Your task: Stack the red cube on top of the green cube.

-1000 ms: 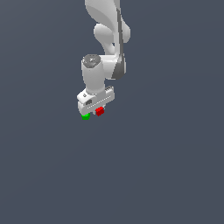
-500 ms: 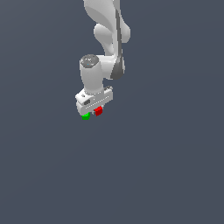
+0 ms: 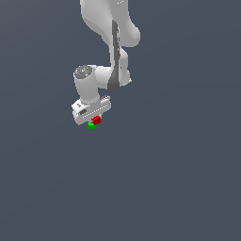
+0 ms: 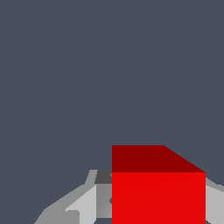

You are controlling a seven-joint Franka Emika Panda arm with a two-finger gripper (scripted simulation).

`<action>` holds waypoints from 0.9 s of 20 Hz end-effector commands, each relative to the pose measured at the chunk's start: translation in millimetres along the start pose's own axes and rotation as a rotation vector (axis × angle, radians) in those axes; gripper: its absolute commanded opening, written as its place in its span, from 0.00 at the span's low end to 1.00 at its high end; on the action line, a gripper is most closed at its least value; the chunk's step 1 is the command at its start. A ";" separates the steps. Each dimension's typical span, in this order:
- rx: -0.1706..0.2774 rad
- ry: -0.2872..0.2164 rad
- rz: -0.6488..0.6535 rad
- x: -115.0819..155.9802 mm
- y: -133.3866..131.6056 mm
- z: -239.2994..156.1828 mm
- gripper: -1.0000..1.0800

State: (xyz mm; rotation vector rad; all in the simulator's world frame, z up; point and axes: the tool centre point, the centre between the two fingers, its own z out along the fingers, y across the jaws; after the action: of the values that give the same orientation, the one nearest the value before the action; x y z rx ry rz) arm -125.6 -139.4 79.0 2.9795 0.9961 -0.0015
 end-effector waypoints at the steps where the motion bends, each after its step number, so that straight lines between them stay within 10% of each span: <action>1: -0.001 0.001 -0.001 -12.8 8.5 8.8 0.00; 12: 0.000 0.001 -0.001 -24.8 18.6 18.3 0.00; 13: 0.000 0.001 -0.001 -24.8 18.6 18.3 0.96; 18: 0.000 0.001 -0.001 -24.8 18.6 18.3 0.96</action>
State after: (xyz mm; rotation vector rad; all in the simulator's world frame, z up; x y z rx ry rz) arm -134.4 -169.2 60.6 2.9791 0.9972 -0.0002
